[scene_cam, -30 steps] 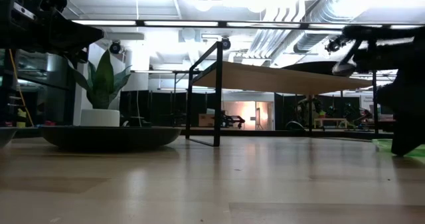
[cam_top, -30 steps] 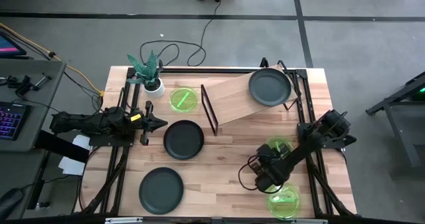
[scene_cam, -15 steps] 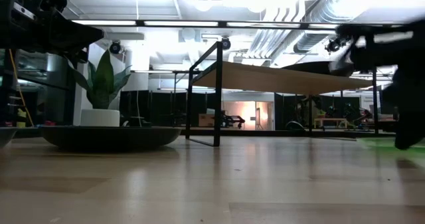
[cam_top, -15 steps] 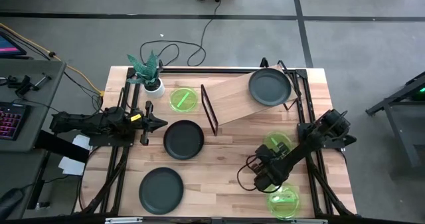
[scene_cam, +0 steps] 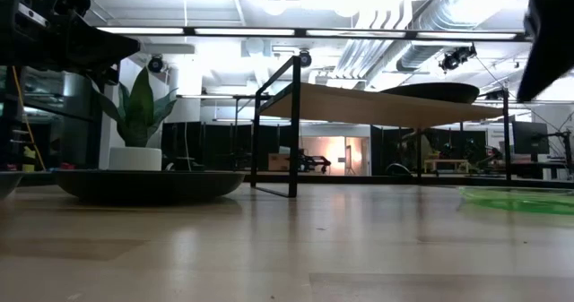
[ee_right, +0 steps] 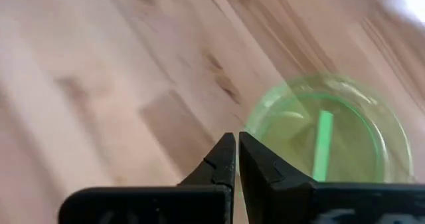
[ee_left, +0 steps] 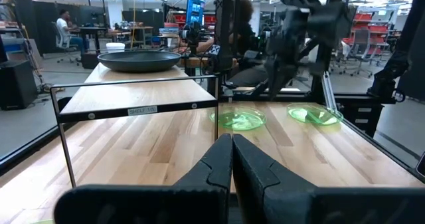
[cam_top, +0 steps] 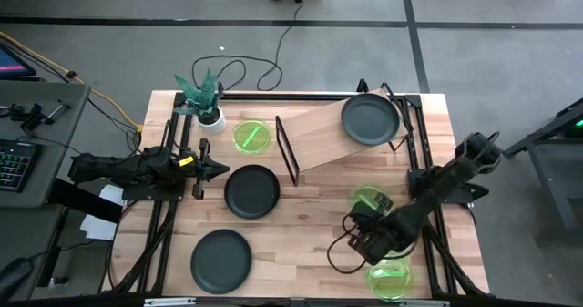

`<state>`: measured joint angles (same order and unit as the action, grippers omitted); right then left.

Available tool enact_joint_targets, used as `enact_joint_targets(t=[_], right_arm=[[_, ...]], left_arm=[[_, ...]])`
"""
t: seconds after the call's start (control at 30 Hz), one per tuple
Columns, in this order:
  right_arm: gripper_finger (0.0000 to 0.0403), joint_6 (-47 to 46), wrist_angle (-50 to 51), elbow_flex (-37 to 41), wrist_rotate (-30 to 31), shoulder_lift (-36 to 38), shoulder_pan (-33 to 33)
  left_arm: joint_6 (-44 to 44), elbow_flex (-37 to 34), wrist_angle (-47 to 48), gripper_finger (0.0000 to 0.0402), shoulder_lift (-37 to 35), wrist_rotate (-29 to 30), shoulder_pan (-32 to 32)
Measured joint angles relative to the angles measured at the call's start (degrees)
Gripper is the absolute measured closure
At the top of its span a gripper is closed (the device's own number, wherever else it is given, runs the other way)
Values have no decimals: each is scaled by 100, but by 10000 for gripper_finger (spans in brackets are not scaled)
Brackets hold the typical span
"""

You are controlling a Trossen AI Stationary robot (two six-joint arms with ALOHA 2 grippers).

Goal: Place and stack plates onto a shelf
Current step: Put the middle right green plate on the shelf

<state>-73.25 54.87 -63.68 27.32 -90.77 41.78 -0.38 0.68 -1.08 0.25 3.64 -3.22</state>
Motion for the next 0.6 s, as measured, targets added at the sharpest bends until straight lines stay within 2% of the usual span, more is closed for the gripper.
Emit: enact_joint_targets(t=[0.17,0.37,0.47,0.6], right_arm=[[403,-165,62,-5,287,356,118],[403,-1176,370,353,1019,176,187],[403,-1840,395,823,933,145,134],[403,-2823,414,1595,279,165,133]], left_arm=[[0,0,0,398,0,-2,2],[0,-2,0,398,0,-1,1],[0,0,0,398,-1,0,1],[0,0,0,398,-2,-2,2]])
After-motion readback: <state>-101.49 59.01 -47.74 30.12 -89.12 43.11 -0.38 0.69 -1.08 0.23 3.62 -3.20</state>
